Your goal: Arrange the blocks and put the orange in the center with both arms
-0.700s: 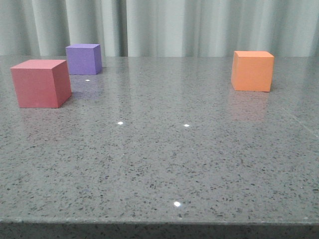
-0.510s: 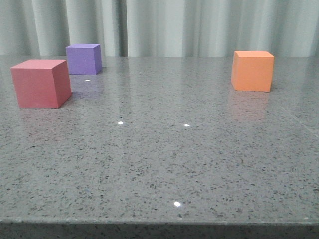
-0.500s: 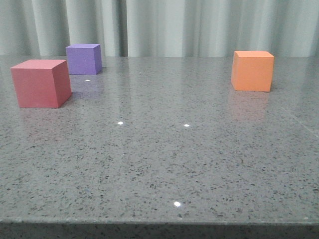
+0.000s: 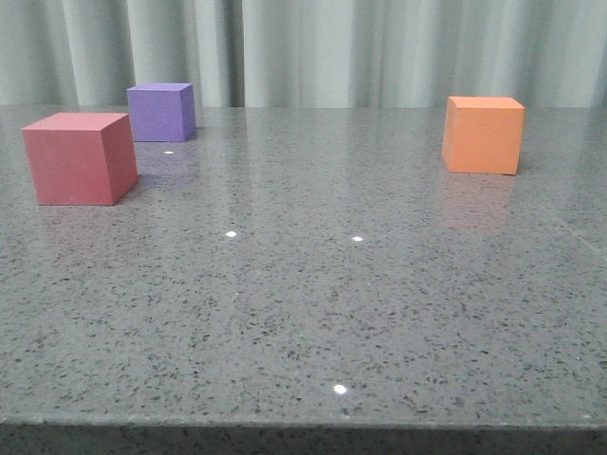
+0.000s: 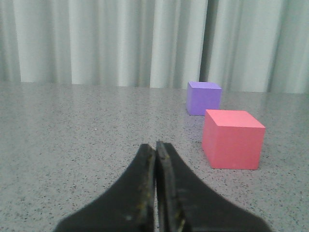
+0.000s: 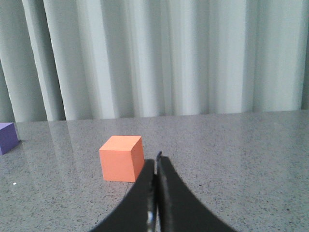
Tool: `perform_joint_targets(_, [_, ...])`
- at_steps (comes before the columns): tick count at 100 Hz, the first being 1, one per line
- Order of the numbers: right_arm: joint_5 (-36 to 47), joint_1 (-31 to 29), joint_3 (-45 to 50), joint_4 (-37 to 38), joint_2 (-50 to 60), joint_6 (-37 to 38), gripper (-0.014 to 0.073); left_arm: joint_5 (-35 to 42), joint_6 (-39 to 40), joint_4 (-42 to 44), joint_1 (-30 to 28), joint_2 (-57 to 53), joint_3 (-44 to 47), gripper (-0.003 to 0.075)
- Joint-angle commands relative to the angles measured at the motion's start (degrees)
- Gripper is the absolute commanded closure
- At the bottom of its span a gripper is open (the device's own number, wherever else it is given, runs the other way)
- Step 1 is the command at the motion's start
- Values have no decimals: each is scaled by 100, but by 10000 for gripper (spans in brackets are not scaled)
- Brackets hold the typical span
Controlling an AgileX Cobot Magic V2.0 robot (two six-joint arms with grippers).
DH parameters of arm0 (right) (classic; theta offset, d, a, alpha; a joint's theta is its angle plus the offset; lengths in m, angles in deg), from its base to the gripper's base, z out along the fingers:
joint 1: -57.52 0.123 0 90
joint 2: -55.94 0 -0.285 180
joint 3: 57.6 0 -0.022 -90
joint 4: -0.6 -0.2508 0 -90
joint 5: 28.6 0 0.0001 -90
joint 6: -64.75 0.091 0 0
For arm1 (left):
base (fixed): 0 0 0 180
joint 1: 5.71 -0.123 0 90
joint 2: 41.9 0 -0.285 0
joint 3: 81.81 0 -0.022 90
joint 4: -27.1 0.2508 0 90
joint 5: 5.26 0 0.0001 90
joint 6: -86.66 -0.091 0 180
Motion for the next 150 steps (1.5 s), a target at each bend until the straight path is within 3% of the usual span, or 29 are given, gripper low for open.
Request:
perform_joint_targets(1, [-399, -23, -760, -22, -439, -63, 662, 496, 14, -41, -14, -219, 248, 741])
perform_joint_targets(23, [-1807, -23, -2256, -42, -1939, -63, 662, 496, 14, -41, -14, -219, 248, 741])
perform_joint_targets(36, [-2107, -23, -2922, -137, -2817, -63, 662, 496, 14, -41, -14, -219, 248, 741])
perform_joint_targets(56, [-1918, -23, -3092, -250, -3653, -63, 661, 496, 14, -41, -14, -219, 248, 741])
perform_joint_targets(78, [-2370, -23, -3092, -250, -4050, -63, 646, 496, 14, -41, -14, -219, 248, 741])
perform_joint_targets(92, [-2707, -23, -3081, -250, -4055, -63, 484, 496, 14, -41, -14, -219, 248, 741])
perform_joint_targets(111, [-3067, -23, -3081, -250, -4055, -63, 82, 496, 14, -41, -14, -219, 248, 741])
perform_joint_targets(118, [-3061, -23, -3081, -250, -4055, -63, -22, 496, 14, -41, -14, -219, 248, 741])
perform_joint_targets(125, [-2977, -17, -3081, -561, -4055, -63, -68, 496, 14, -41, -14, -219, 248, 741])
perform_joint_targets(150, [-2519, 14, -3468, -1110, -4424, -63, -52, 496, 14, -41, -14, -219, 248, 741])
